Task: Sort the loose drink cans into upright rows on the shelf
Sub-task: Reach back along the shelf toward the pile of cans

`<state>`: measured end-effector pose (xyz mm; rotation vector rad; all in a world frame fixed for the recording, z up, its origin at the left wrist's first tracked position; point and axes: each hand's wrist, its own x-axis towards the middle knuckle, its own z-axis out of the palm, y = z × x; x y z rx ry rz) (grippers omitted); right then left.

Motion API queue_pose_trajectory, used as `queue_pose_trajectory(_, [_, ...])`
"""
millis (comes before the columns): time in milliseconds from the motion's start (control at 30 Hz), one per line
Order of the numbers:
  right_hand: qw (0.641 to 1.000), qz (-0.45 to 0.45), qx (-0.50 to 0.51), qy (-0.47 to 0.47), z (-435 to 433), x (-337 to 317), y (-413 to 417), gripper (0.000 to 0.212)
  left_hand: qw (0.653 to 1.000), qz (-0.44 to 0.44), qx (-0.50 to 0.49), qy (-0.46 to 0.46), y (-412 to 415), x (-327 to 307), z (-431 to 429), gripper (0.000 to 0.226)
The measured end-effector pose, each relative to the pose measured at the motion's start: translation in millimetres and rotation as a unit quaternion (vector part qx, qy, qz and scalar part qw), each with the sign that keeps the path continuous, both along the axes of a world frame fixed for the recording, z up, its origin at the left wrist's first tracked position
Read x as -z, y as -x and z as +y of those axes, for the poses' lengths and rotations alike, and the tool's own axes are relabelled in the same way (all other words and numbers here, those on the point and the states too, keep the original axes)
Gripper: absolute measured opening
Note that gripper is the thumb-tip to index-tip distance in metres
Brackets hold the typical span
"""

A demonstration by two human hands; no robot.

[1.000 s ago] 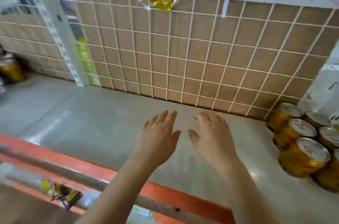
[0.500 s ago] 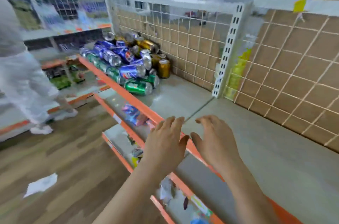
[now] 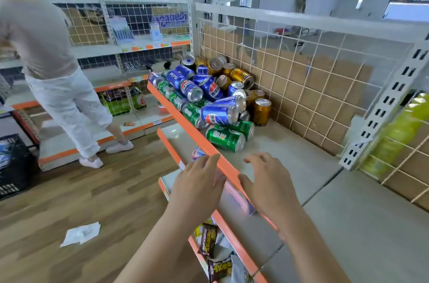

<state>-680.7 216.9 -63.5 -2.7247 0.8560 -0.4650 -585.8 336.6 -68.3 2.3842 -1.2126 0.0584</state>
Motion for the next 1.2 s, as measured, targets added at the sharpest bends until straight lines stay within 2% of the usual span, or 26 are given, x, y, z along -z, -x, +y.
queue_pose_trajectory(233, [0.999, -0.035, 0.008, -0.015, -65.7, -1.8, -86.9, 0.037, 0.999, -0.007, -0.011, -0.052, -98.1, 4.4, -48.5, 0.05])
queue_pose_trajectory(400, [0.998, -0.062, 0.016, 0.005, -108.7, -17.3, -145.3, 0.03, 0.998, -0.024, -0.007, -0.051, -158.3, -5.2, -91.0, 0.052])
queue_pose_trajectory(533, [0.995, -0.098, -0.005, -0.036, -127.5, -23.5, -184.5, 0.036, 0.998, -0.02, 0.01, -0.066, -196.1, -4.4, -112.0, 0.057])
queue_pose_trajectory(600, [0.996, -0.085, -0.019, -0.034, -136.3, -27.3, -203.3, 0.036, 0.997, -0.027, 0.02, -0.074, -214.5, -4.5, -120.3, 0.061])
queue_pose_trajectory(700, [0.999, -0.018, -0.026, -0.038, -152.1, -33.5, -232.9, 0.039, 0.995, -0.021, 0.063, -0.077, -240.8, -6.6, -134.1, 0.065])
queue_pose_trajectory(800, [0.994, 0.102, -0.02, -0.014, -168.8, -35.7, -262.2, 0.044, 0.984, 0.003, 0.149, -0.096, -263.7, -8.6, -147.1, 0.072])
queue_pose_trajectory(967, [0.957, 0.288, -0.022, 0.009, -185.0, -31.5, -302.5, 0.05, 0.961, 0.021, 0.232, -0.147, -291.1, 3.8, -162.6, 0.08])
queue_pose_trajectory(1100, [0.929, 0.369, -0.033, 0.006, -191.1, -26.9, -316.4, 0.041, 0.951, 0.002, 0.261, -0.163, -305.5, 18.2, -175.2, 0.074])
queue_pose_trajectory(1200, [0.92, 0.39, -0.038, 0.015, -192.3, -28.9, -323.0, 0.038, 0.948, 0.022, 0.279, -0.149, -310.3, 18.7, -179.7, 0.072])
